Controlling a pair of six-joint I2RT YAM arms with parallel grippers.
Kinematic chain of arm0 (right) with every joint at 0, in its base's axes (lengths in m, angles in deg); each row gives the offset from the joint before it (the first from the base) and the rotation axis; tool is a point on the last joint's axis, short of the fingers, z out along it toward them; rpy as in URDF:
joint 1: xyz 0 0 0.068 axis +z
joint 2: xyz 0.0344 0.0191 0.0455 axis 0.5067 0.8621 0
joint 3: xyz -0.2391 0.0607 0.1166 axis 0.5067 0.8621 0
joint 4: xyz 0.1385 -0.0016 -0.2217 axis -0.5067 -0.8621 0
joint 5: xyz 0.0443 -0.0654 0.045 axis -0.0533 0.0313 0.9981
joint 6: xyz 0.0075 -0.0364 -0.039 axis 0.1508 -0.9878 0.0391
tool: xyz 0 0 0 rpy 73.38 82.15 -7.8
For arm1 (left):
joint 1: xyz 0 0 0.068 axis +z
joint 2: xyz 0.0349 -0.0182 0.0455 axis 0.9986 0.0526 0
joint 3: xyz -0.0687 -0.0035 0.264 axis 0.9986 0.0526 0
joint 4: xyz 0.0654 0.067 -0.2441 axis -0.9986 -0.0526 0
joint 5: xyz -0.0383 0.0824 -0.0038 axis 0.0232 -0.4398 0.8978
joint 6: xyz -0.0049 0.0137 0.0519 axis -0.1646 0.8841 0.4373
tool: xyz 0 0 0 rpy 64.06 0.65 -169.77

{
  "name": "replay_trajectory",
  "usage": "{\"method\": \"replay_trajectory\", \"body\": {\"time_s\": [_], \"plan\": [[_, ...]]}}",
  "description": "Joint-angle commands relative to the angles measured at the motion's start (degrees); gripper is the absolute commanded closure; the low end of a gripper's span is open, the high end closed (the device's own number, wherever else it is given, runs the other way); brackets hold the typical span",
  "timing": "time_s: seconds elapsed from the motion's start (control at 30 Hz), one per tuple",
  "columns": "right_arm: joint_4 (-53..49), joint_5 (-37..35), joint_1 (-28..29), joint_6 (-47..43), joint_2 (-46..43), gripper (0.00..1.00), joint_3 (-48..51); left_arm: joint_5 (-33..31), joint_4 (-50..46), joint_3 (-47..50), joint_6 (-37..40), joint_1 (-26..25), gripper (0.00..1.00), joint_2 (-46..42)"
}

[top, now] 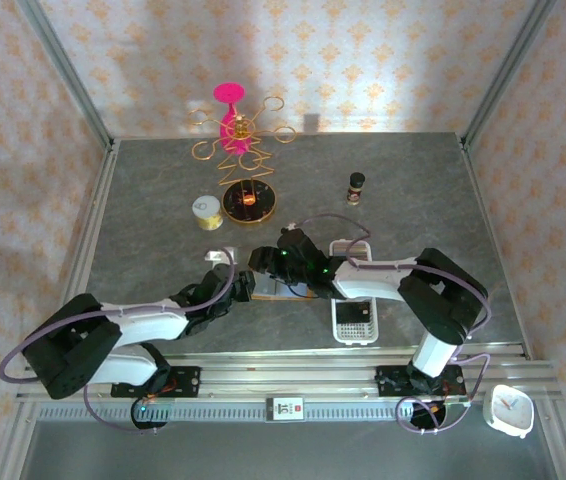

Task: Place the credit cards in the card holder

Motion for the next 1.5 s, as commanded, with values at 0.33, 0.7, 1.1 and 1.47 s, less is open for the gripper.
{"method": "replay_trajectory", "body": {"time_s": [0.33,0.7,1.1,1.47], "plan": [[-14.5,-16.3,-0.5,-40.1,-28.3,0.09,-1.2,-6.3,0.7,4.4,-1.4,0.1,0.7,-7.5],[-38.0,-4.0,-0.4,-106.1,-58.9,0.0,15.9,-5.1,1.7,4.6,-1.1,0.1,0.7,-7.3],[-51.4,-20.0,-0.4,-115.8,-55.2,0.0,21.3,-4.5,1.6,3.7,-1.0,0.1,0.7,-5.2],[-42.2,-20.1,-0.5,-117.9,-49.5,0.0,26.6,-4.7,1.8,4.1,-0.8,0.1,0.7,-5.5]]}}
